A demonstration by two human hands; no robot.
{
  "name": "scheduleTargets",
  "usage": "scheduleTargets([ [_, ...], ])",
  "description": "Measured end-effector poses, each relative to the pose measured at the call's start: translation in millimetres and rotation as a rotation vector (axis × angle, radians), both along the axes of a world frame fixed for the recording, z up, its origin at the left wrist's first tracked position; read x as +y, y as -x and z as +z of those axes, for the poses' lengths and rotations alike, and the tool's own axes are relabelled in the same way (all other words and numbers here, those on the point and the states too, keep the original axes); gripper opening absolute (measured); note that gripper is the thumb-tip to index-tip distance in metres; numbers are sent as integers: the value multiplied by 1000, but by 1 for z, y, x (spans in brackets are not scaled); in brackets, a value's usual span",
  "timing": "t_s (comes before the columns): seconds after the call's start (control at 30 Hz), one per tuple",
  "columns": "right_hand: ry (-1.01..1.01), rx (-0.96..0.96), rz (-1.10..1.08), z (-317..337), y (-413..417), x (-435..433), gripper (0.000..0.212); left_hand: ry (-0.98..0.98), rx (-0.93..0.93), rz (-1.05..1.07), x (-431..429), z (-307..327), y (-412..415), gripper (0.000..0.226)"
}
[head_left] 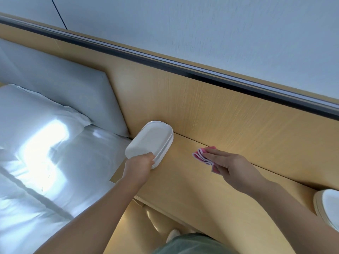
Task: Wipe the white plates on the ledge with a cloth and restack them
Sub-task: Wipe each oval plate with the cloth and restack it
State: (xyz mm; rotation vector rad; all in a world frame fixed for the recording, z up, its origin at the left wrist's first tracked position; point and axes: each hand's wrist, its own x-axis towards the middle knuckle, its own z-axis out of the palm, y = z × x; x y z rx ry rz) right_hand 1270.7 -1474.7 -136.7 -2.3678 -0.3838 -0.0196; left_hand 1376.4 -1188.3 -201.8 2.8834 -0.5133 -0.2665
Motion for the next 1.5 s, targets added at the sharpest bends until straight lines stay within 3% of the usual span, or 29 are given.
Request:
scheduleTargets([
  [0.37, 30, 39, -40, -9, 5, -14, 65, -33, 81, -25, -4, -28, -11, 21],
  [0.57, -44, 45, -106, -5, 19, -31, 68, 17, -26, -55, -29, -14, 2, 40],
  [0.87, -94, 40, -379, -4, 98, -110, 64, 117, 48, -400, -166, 3, 33, 35],
  [1.07, -73, 44, -676, -9, 191, -173, 63, 153, 89, -581, -275, -6, 87, 33],
  [1.23, -77, 87, -852, -18, 263, -219, 64, 203, 170, -658, -353, -11, 136, 11],
  [1.5, -109, 68, -904, -32, 323, -271, 69, 76, 208, -696, -443, -14, 189, 18],
])
